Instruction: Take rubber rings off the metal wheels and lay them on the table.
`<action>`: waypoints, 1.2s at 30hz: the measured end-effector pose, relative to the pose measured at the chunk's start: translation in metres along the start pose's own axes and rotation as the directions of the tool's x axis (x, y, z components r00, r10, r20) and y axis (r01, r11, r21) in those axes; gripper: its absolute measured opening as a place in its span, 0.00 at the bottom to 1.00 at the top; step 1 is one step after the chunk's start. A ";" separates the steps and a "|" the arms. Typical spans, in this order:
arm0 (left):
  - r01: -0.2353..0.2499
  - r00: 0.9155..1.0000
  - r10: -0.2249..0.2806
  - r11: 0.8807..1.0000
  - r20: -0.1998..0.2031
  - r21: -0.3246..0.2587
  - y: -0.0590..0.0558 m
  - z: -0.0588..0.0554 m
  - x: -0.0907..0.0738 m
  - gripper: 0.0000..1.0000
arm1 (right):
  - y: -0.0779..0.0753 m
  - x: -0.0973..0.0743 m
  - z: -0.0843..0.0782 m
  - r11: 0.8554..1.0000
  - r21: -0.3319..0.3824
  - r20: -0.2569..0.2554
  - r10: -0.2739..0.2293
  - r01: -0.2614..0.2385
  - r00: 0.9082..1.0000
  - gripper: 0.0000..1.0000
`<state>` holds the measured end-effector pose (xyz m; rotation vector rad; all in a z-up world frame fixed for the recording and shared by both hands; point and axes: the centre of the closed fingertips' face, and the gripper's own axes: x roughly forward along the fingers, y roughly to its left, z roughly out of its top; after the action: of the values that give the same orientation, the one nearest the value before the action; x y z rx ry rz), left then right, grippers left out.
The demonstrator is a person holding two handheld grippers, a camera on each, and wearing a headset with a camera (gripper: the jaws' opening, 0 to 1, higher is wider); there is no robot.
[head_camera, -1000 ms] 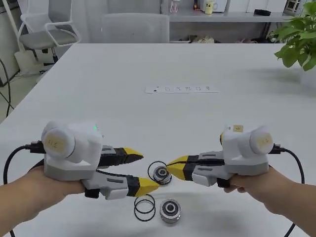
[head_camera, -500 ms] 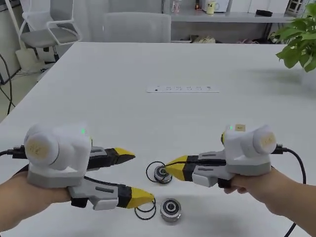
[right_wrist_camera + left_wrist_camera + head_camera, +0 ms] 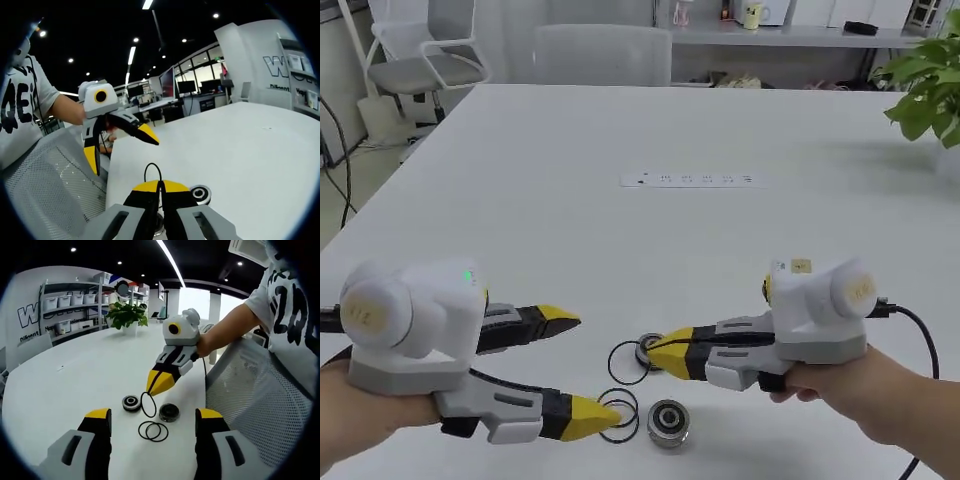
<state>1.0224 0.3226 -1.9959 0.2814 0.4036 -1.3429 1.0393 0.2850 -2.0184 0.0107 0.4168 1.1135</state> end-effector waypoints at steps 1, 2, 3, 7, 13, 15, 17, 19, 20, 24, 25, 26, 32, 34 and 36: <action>0.000 1.000 0.000 1.000 -0.002 -0.002 -0.001 -0.001 -0.001 0.67 | 0.002 0.001 -0.001 1.000 0.001 -0.004 0.007 -0.007 1.000 0.00; -0.001 1.000 0.001 1.000 -0.003 -0.002 -0.001 -0.002 -0.002 0.67 | 0.003 0.001 -0.001 1.000 0.001 -0.006 0.011 -0.011 1.000 0.00; -0.003 1.000 0.003 1.000 -0.005 0.000 -0.001 -0.003 -0.003 0.68 | 0.005 0.002 -0.002 1.000 0.003 -0.009 0.016 -0.016 1.000 0.00; -0.011 1.000 0.011 1.000 -0.004 -0.001 -0.001 -0.004 -0.008 0.69 | 0.009 0.005 -0.005 0.999 0.008 -0.018 0.033 -0.033 0.999 0.00; -0.015 1.000 0.015 1.000 -0.003 -0.003 -0.002 -0.005 -0.011 0.71 | 0.015 0.008 -0.010 0.999 0.011 -0.037 0.051 -0.050 0.998 0.00; -0.017 1.000 0.017 1.000 -0.006 -0.002 -0.002 -0.006 -0.012 0.71 | 0.017 0.009 -0.013 0.998 0.014 -0.046 0.058 -0.057 0.997 0.00; -0.022 1.000 0.022 1.000 -0.009 0.000 -0.002 -0.007 -0.014 0.72 | 0.020 0.011 -0.015 0.998 0.015 -0.055 0.066 -0.065 0.996 0.00; -0.023 1.000 0.023 1.000 -0.010 -0.004 -0.002 -0.008 -0.015 0.72 | 0.022 0.012 -0.017 0.997 0.016 -0.062 0.071 -0.071 0.996 0.00; -0.024 1.000 0.024 1.000 -0.011 -0.004 -0.002 -0.009 -0.015 0.72 | 0.023 0.013 -0.018 0.997 0.015 -0.067 0.075 -0.074 0.995 0.00; -0.029 1.000 0.029 1.000 -0.012 -0.007 -0.001 -0.010 -0.017 0.72 | 0.026 0.015 -0.021 0.996 0.014 -0.082 0.085 -0.084 0.993 0.00; -0.029 1.000 0.029 1.000 -0.012 -0.008 -0.001 -0.010 -0.017 0.72 | 0.027 0.015 -0.022 0.996 0.013 -0.085 0.087 -0.086 0.993 0.00; -0.031 0.999 0.030 1.000 -0.013 -0.006 -0.001 -0.010 -0.018 0.72 | 0.027 0.016 -0.023 0.996 0.013 -0.088 0.088 -0.088 0.992 0.00; -0.037 0.999 0.037 0.999 -0.014 -0.008 0.001 -0.011 -0.020 0.72 | 0.029 0.019 -0.028 0.995 0.006 -0.109 0.097 -0.097 0.989 0.00; -0.036 0.999 0.036 0.999 -0.016 -0.008 0.001 -0.012 -0.020 0.72 | 0.031 0.020 -0.030 0.995 0.002 -0.118 0.100 -0.101 0.988 0.00; -0.037 0.999 0.037 0.999 -0.018 -0.006 0.001 -0.012 -0.020 0.72 | 0.033 0.022 -0.032 0.994 -0.002 -0.127 0.106 -0.107 0.986 0.00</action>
<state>1.0179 0.3458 -1.9980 0.2944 0.4161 -1.3036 1.0085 0.3127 -2.0480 -0.0467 0.5301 1.2256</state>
